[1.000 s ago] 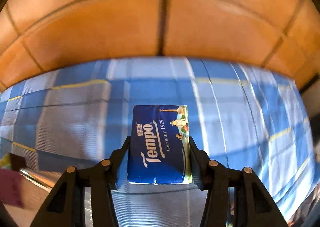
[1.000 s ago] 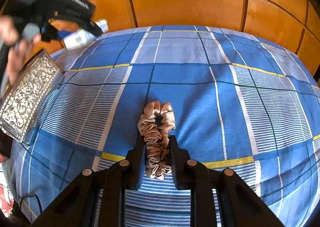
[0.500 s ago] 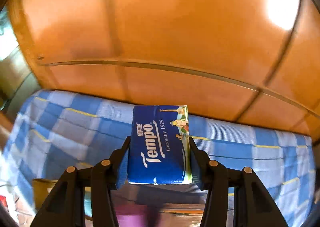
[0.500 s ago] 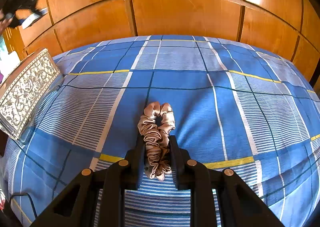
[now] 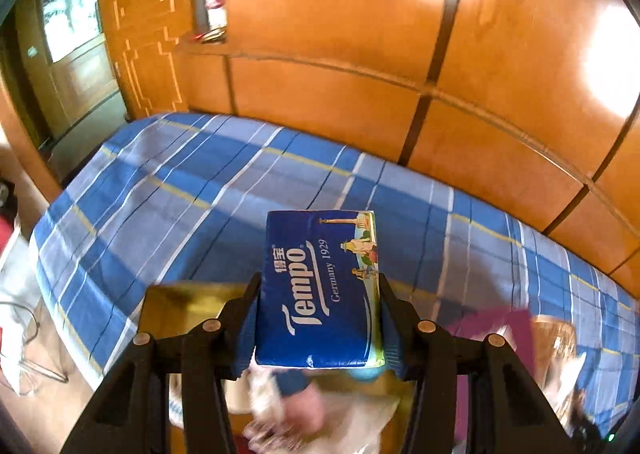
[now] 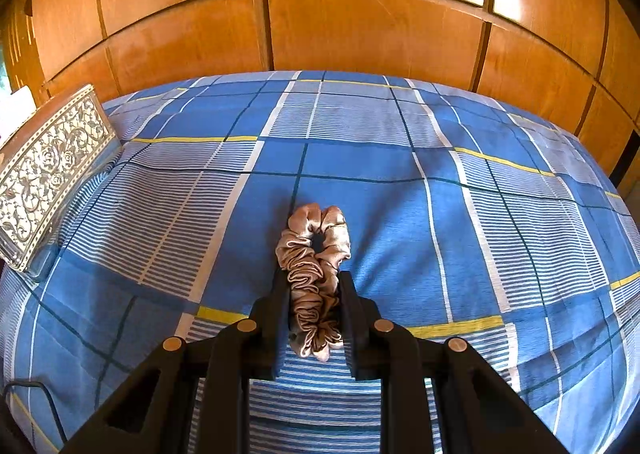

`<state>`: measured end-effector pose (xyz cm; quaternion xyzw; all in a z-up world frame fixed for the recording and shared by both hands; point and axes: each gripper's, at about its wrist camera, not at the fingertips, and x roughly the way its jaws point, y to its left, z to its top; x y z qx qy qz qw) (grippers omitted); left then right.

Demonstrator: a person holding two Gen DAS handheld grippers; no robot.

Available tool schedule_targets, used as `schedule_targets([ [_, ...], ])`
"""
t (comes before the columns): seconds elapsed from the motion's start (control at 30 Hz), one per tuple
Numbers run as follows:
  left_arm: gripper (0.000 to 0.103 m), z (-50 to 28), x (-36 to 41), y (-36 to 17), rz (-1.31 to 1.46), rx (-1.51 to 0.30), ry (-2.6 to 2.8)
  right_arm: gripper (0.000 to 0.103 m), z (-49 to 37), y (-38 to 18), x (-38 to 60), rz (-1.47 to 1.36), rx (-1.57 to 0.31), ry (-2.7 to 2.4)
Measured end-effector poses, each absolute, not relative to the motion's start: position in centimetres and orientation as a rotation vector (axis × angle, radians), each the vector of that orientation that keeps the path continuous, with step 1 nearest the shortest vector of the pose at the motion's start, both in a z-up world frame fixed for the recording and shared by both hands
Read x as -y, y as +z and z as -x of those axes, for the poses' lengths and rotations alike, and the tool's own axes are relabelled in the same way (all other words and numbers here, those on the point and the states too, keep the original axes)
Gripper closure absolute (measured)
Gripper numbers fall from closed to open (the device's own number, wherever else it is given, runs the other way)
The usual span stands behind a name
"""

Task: Organize soft objects
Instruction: 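Carry the Tempo pack to the gold tray and release it with the left tool, then carry the brown scrunchie to the gold tray and release it with the right tool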

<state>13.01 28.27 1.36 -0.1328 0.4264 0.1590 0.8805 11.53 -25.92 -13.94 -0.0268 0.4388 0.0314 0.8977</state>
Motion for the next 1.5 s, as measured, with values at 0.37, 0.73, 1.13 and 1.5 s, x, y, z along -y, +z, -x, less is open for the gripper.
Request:
schedule_targets([
  [0.37,0.051,-0.5,-32.0,-2.9,0.457,-0.880,0.397,0.082,-11.4,-13.9,25.7,0.065,-0.904,0.048],
  [0.73,0.051,2.0,-32.6,-8.6,0.553,-0.967,0.409,0.082,-11.4,-13.9,25.2,0.087,-0.906,0.011],
  [1.13,0.034,0.4,-32.0,-9.4,0.461,-0.953,0.449,0.082,-11.4,-13.9,24.7,0.108,-0.910,-0.029],
  [1.5,0.029,2.4,-27.7,-5.5,0.320,-0.823,0.426,0.082,-11.4,-13.9,24.9,0.092,-0.910,-0.029],
])
